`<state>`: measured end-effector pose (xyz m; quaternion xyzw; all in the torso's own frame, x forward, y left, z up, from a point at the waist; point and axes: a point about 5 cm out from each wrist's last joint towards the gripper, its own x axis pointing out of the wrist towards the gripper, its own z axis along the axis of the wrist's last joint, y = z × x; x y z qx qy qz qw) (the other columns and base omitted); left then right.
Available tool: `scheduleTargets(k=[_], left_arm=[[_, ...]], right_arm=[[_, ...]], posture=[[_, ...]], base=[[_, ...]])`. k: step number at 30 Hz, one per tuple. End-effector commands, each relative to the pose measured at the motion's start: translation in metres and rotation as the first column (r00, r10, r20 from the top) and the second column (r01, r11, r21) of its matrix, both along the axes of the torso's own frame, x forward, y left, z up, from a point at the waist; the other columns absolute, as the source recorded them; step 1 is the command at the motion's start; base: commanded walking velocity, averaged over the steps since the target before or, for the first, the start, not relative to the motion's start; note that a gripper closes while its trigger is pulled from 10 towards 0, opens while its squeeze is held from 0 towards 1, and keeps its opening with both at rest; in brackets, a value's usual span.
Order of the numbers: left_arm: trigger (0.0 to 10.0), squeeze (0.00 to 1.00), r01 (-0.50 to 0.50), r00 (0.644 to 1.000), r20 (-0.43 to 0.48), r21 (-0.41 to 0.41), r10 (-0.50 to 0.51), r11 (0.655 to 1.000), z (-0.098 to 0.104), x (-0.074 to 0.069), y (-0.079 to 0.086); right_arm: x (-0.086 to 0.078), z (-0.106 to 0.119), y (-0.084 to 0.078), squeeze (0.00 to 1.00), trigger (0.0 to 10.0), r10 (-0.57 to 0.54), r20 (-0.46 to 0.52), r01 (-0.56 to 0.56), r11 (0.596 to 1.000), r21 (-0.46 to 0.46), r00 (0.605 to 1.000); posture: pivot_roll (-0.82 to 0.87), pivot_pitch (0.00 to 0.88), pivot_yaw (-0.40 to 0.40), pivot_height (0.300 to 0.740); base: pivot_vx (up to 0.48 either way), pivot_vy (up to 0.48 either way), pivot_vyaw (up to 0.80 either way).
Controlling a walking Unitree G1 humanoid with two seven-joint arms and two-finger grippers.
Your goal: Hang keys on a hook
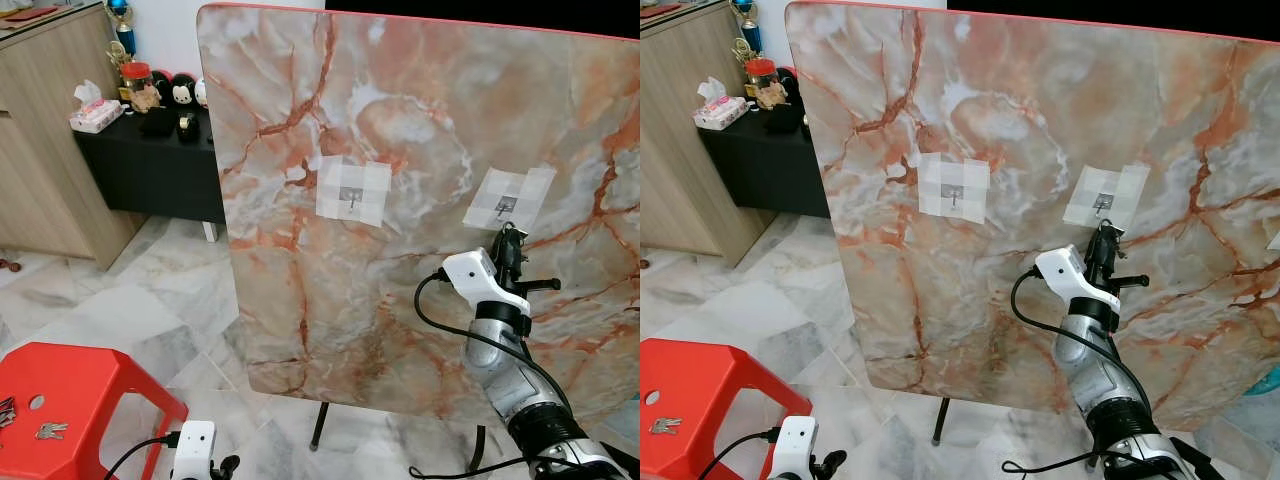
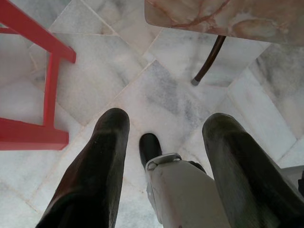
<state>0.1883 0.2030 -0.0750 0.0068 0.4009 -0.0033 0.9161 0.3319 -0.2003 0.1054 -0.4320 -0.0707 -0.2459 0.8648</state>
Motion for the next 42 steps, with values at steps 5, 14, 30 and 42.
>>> scheduleTargets(k=[5, 14, 30, 42], left_arm=[[10.0, 0.0, 0.001, 1.0, -0.005, -0.003, -0.001, 1.0, -0.0006, -0.001, 0.0001], [10.0, 0.0, 0.001, 1.0, -0.005, -0.003, -0.001, 1.0, -0.0004, -0.0008, 0.0002], [10.0, 0.0, 0.002, 1.0, -0.005, -0.004, -0.002, 1.0, -0.0005, -0.0009, 0.0002], [10.0, 0.0, 0.004, 1.0, -0.007, -0.005, -0.004, 1.0, -0.0008, -0.0013, -0.0002]], right_arm=[[0.0038, 0.0102, -0.0027, 0.0, 10.0, 0.003, 0.031, -0.003, 1.0, -0.026, 1.0], [0.0049, 0.0125, -0.0037, 0.0, 10.0, 0.0, 0.037, 0.001, 0.999, -0.034, 0.999], [0.0079, 0.0082, -0.0033, 0.0, 10.0, 0.018, -0.026, -0.019, 0.999, -0.041, 1.0], [0.0047, 0.0051, -0.0061, 0.0, 10.0, 0.003, -0.036, -0.005, 0.999, -0.048, 0.999]], posture=[[0.09, 0.0, -0.073, 0.74], [0.09, 0.0, -0.074, 0.74], [0.09, 0.0, -0.074, 0.74], [0.09, 0.0, -0.074, 0.74]], base=[[0.0, 0.0, 0.0], [0.0, 0.0, 0.0], [0.0, 0.0, 0.0], [0.0, 0.0, 0.0]])
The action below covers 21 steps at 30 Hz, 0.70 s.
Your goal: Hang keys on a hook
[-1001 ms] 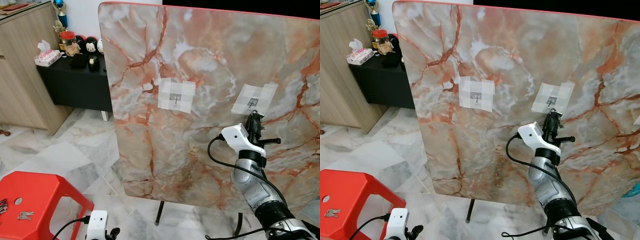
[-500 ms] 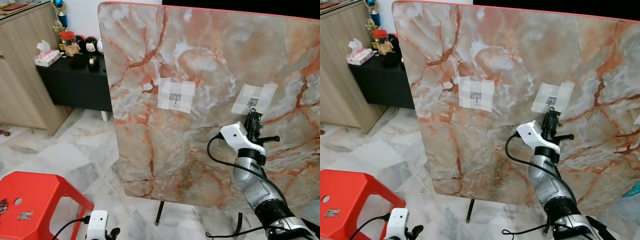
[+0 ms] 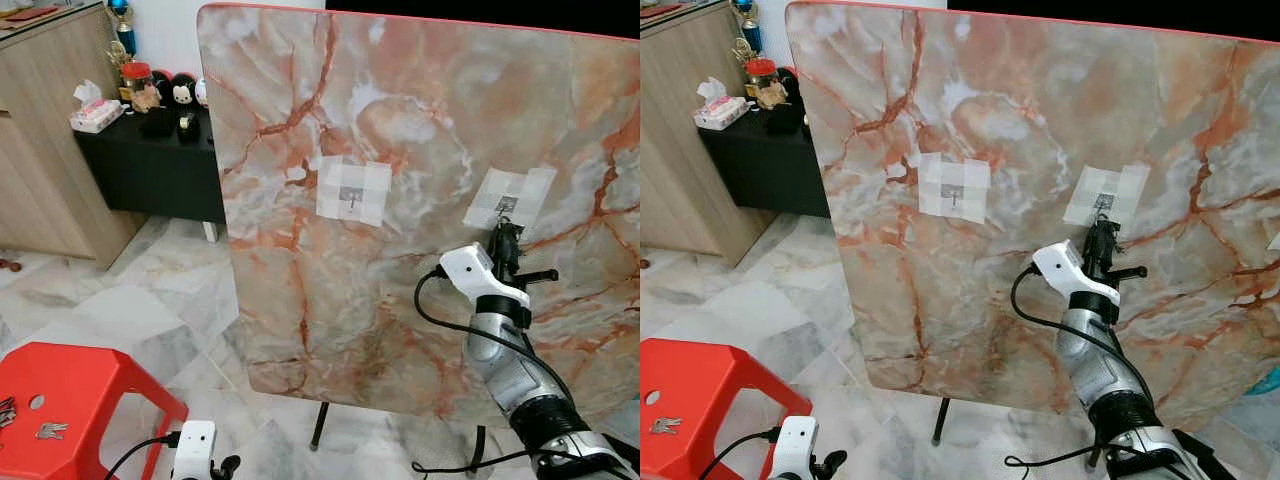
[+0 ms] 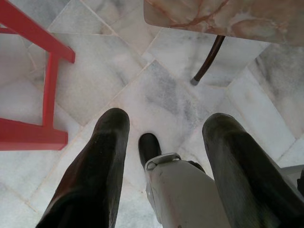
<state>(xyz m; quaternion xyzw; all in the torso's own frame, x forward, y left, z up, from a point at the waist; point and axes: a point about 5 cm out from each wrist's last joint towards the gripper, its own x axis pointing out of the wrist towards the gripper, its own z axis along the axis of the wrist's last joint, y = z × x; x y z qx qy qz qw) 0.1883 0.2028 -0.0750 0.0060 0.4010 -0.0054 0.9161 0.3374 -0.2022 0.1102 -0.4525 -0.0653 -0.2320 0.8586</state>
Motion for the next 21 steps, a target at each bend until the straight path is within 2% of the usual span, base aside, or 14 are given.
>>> scheduleTargets(k=[1, 21], left_arm=[[10.0, 0.0, 0.001, 1.0, -0.007, -0.001, -0.001, 1.0, -0.0008, -0.0013, 0.0], [10.0, 0.0, 0.001, 1.0, -0.007, 0.006, -0.001, 1.0, -0.0003, -0.0012, 0.0029]], right_arm=[[-0.0008, 0.0003, -0.0041, 0.0, 10.0, -0.01, -0.005, 0.01, 1.0, -0.008, 1.0], [0.0, -0.0059, -0.0005, 0.0, 10.0, 0.011, -0.065, -0.011, 1.0, -0.006, 0.998]], posture=[[0.09, 0.0, -0.074, 0.74], [0.1, 0.0, -0.067, 0.74]], base=[[0.0, 0.0, 0.0], [0.0, 0.0, 0.0]])
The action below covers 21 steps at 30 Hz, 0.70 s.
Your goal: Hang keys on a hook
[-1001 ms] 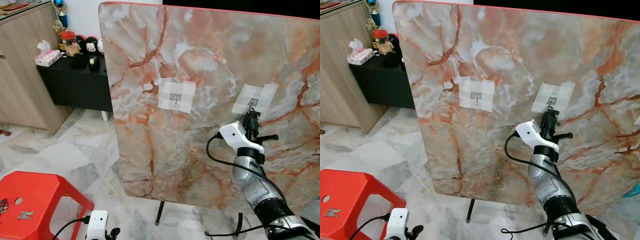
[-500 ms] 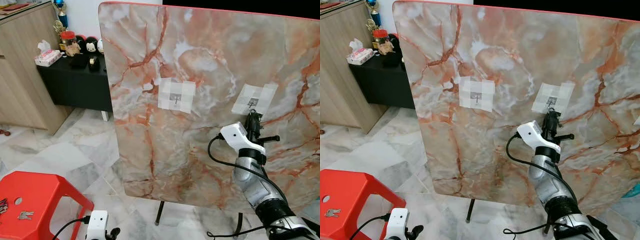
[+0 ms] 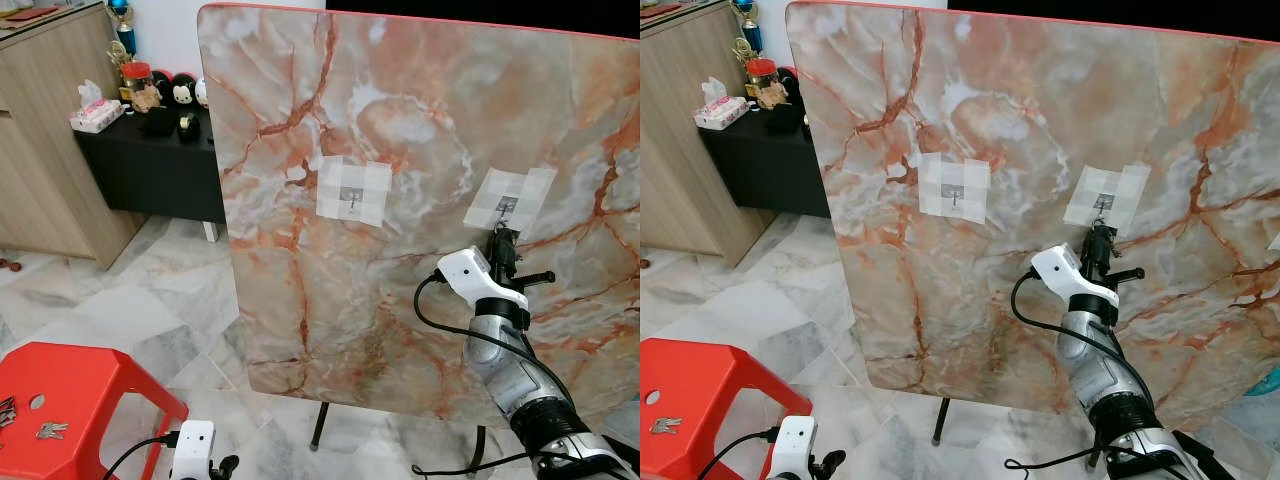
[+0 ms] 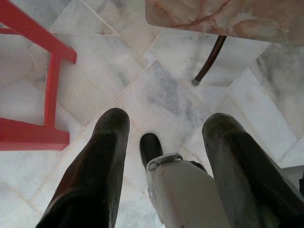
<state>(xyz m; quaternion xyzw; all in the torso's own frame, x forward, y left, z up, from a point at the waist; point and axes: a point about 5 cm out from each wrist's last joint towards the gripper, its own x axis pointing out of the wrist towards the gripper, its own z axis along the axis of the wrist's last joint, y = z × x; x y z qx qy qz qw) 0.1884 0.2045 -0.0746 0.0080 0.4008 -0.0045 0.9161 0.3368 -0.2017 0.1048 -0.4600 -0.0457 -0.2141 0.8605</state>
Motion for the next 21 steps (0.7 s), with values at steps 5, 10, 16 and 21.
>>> scheduleTargets(k=[5, 10, 16, 21], left_arm=[[10.0, 0.0, 0.002, 1.0, -0.008, 0.002, -0.002, 1.0, -0.001, -0.001, 0.001], [10.0, 0.0, 0.002, 1.0, -0.009, 0.0, -0.002, 1.0, -0.001, -0.001, 0.0], [10.0, 0.0, 0.003, 1.0, -0.01, 0.0, -0.003, 1.0, -0.001, -0.001, 0.0], [10.0, 0.0, 0.005, 1.0, -0.008, 0.0, -0.005, 1.0, -0.001, -0.001, 0.0]], right_arm=[[0.0, 0.0, -0.001, 0.0, 10.0, -0.004, -0.008, 0.004, 1.0, -0.006, 1.0], [-0.002, 0.0, -0.002, 0.0, 10.0, -0.008, -0.004, 0.008, 1.0, -0.009, 1.0], [-0.008, -0.004, -0.006, 0.0, 10.0, -0.037, 0.004, 0.037, 0.999, -0.007, 0.999], [-0.01, -0.005, -0.007, 0.0, 10.0, -0.05, 0.011, 0.05, 0.999, 0.001, 0.999]], posture=[[0.1, 0.0, -0.067, 0.74], [0.1, 0.0, -0.07, 0.74], [0.09, 0.0, -0.07, 0.74], [0.1, 0.0, -0.07, 0.74]], base=[[0.0, 0.0, 0.0], [0.0, 0.0, 0.0], [0.0, 0.0, 0.0], [0.0, 0.0, 0.0]])
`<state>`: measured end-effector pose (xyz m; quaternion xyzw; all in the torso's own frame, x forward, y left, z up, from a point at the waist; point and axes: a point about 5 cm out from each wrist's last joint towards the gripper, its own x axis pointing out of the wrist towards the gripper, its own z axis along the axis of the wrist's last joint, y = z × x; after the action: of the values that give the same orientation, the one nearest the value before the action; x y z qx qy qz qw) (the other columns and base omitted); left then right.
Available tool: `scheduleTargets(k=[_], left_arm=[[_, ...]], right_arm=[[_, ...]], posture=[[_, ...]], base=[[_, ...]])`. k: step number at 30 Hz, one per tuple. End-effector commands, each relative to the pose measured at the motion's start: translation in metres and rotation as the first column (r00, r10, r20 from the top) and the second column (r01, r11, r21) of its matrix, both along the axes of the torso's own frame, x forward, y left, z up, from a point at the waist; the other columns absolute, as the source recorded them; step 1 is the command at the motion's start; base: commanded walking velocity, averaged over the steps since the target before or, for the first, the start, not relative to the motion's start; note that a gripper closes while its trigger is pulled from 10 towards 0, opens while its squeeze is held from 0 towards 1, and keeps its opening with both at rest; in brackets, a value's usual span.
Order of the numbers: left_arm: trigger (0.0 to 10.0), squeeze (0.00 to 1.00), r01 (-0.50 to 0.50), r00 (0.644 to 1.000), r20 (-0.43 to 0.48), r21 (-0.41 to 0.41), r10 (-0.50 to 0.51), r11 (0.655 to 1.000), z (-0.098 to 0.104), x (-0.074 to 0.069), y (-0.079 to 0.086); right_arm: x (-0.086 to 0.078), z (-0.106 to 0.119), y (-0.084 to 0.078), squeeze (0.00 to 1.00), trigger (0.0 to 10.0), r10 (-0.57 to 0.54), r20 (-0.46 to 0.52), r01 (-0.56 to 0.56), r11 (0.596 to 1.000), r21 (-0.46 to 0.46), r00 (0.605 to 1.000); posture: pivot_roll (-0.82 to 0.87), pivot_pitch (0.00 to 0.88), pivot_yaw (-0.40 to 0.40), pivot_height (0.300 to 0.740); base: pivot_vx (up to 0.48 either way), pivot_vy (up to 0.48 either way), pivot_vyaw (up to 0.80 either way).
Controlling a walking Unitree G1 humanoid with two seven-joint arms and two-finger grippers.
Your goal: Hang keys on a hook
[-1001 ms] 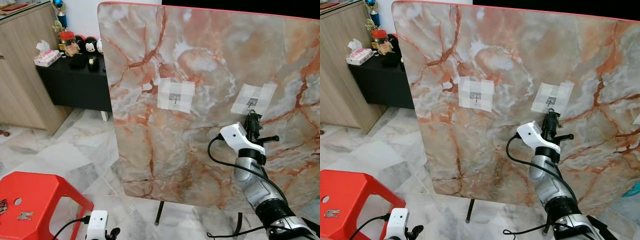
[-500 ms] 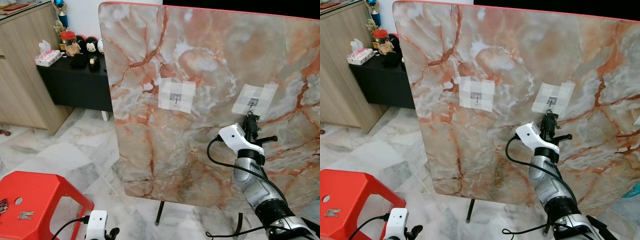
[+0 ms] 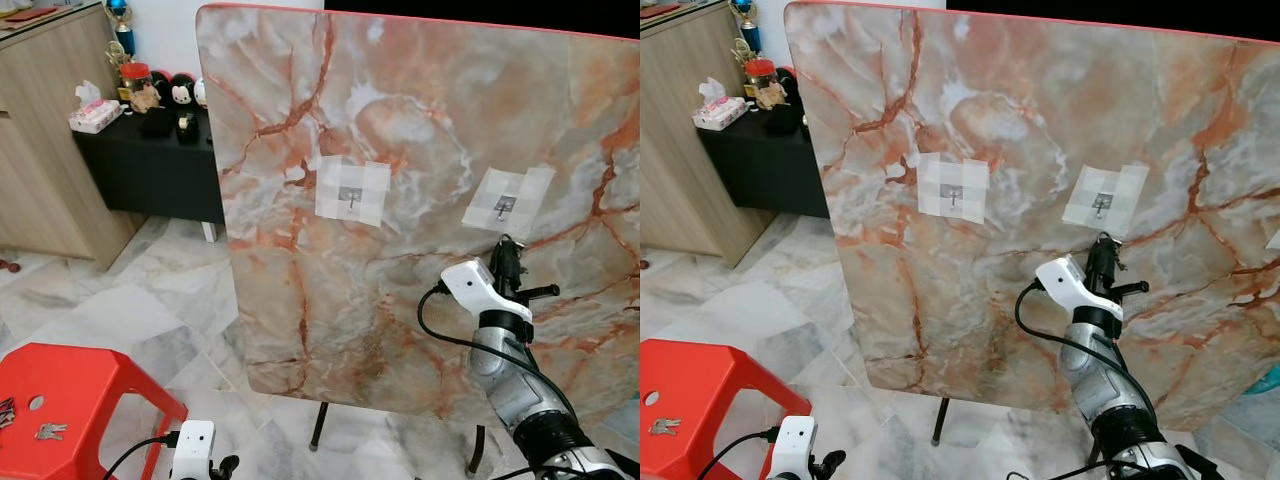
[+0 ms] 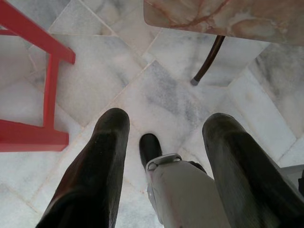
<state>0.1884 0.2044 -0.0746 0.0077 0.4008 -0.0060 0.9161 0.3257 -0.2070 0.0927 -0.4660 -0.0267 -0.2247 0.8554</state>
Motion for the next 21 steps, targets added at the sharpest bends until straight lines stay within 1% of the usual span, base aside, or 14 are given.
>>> scheduleTargets(k=[1, 4, 5, 7, 9, 12, 16, 21], left_arm=[[10.0, 0.0, 0.003, 1.0, -0.008, 0.002, -0.003, 1.0, 0.0, -0.001, 0.0], [10.0, 0.0, 0.004, 1.0, -0.007, 0.002, -0.004, 1.0, 0.0, 0.0, 0.0], [10.0, 0.0, 0.004, 1.0, -0.006, 0.003, -0.004, 1.0, 0.0, 0.0, 0.001], [10.0, 0.0, 0.004, 1.0, -0.006, 0.004, -0.004, 1.0, 0.0, 0.0, 0.001], [10.0, 0.0, 0.005, 1.0, -0.005, 0.004, -0.005, 1.0, 0.0, 0.0, 0.001], [10.0, 0.0, 0.006, 1.0, -0.004, 0.004, -0.006, 1.0, 0.0, 0.001, 0.0], [10.0, 0.0, 0.008, 1.0, -0.003, 0.004, -0.008, 1.0, 0.0, 0.001, 0.0], [10.0, 0.0, 0.008, 1.0, -0.002, 0.003, -0.008, 1.0, 0.0, 0.001, 0.0]], right_arm=[[0.001, 0.008, -0.002, 0.0, 10.0, -0.013, 0.041, 0.013, 1.0, 0.005, 0.999], [0.0, 0.009, -0.002, 0.0, 10.0, -0.02, 0.056, 0.02, 1.0, 0.004, 0.998], [0.0, 0.013, -0.002, 0.0, 10.0, -0.022, 0.083, 0.022, 1.0, 0.002, 0.996], [0.0, 0.014, -0.002, 0.0, 10.0, -0.023, 0.092, 0.023, 1.0, 0.001, 0.995], [0.0, 0.02, -0.002, 0.0, 10.0, -0.029, 0.132, 0.03, 1.0, -0.007, 0.991], [-0.001, 0.024, -0.003, 0.0, 10.0, -0.042, 0.16, 0.044, 0.999, -0.011, 0.986], [-0.002, 0.026, -0.005, 0.0, 10.0, -0.052, 0.178, 0.056, 0.998, -0.016, 0.983], [-0.002, 0.026, -0.004, 0.0, 10.0, -0.054, 0.179, 0.057, 0.998, -0.015, 0.982]], posture=[[0.1, 0.0, -0.069, 0.74], [0.1, 0.0, -0.069, 0.74], [0.1, 0.0, -0.069, 0.74], [0.1, 0.0, -0.069, 0.74], [0.1, 0.0, -0.069, 0.74], [0.1, 0.0, -0.069, 0.74], [0.1, 0.0, -0.07, 0.74], [0.1, 0.0, -0.07, 0.74]], base=[[0.0, 0.0, 0.0], [0.0, 0.0, 0.0], [0.0, 0.0, 0.0], [0.0, 0.0, 0.0], [0.0, 0.0, 0.0], [0.0, 0.0, 0.0], [0.0, 0.0, 0.0], [0.0, 0.0, 0.0]])
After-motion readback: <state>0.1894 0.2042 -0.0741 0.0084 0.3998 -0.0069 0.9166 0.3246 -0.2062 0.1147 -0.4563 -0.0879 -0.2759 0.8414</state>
